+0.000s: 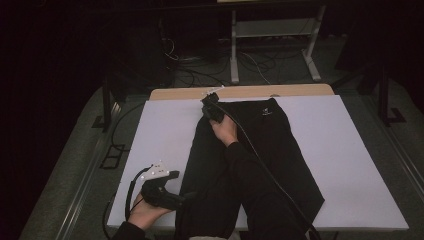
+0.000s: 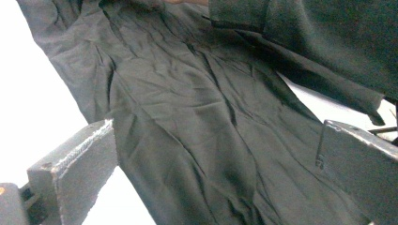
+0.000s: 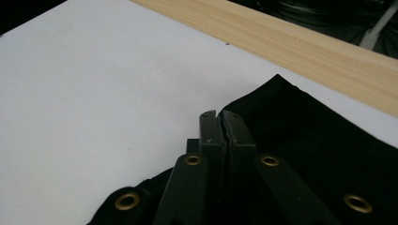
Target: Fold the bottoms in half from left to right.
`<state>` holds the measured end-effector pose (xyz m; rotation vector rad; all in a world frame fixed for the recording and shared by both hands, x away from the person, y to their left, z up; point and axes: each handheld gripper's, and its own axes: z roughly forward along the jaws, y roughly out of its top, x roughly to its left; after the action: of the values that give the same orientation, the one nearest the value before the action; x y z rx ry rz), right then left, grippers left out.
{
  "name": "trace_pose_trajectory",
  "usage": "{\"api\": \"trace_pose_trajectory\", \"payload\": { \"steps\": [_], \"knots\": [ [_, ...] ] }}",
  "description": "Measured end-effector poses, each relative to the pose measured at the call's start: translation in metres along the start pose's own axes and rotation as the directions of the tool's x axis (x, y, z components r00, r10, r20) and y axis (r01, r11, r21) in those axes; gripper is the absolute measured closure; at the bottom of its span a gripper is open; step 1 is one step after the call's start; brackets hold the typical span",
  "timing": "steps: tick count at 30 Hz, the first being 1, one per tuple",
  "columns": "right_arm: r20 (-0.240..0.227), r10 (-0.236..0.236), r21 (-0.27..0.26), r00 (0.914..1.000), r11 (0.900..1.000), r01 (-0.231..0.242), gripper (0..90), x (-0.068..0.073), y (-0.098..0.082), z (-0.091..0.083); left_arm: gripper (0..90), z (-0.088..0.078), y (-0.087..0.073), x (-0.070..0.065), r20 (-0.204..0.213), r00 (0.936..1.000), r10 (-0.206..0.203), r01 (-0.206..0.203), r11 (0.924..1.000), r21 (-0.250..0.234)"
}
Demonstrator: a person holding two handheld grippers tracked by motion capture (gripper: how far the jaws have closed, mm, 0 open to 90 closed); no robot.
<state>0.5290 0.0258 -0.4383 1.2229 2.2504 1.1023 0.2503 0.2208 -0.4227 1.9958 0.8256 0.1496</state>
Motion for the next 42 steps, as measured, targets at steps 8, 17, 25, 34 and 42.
{"api": "trace_pose_trajectory", "payload": {
  "steps": [8,17,25,34,42],
  "knots": [
    [0.004,-0.008,0.0,1.0,1.0,0.008,86.4,0.003,-0.001,-0.003,0.0,-0.006,-0.001,-0.005,-0.004,0.9999,0.017,-0.017,0.9994,0.029],
    [0.013,-0.01,-0.008,0.9999,1.0,0.01,86.3,0.006,-0.001,-0.007,0.0,-0.015,-0.012,-0.002,-0.017,0.9998,-0.006,0.008,0.996,0.089],
    [0.016,-0.014,-0.012,0.9998,1.0,0.014,86.3,0.008,-0.003,-0.008,0.1,-0.017,-0.022,0.002,0.005,0.999,-0.045,0.044,0.987,0.154],
    [0.012,-0.016,-0.012,0.9998,1.0,0.016,86.3,0.008,-0.005,-0.008,11.5,-0.016,-0.025,0.006,0.045,0.9968,-0.066,0.056,0.9793,0.194],
    [0.009,-0.008,-0.012,0.9999,1.0,0.008,86.3,0.005,-0.005,-0.011,24.3,-0.016,-0.032,0.013,0.08,0.9903,-0.114,0.092,0.9666,0.239]
  ]
}}
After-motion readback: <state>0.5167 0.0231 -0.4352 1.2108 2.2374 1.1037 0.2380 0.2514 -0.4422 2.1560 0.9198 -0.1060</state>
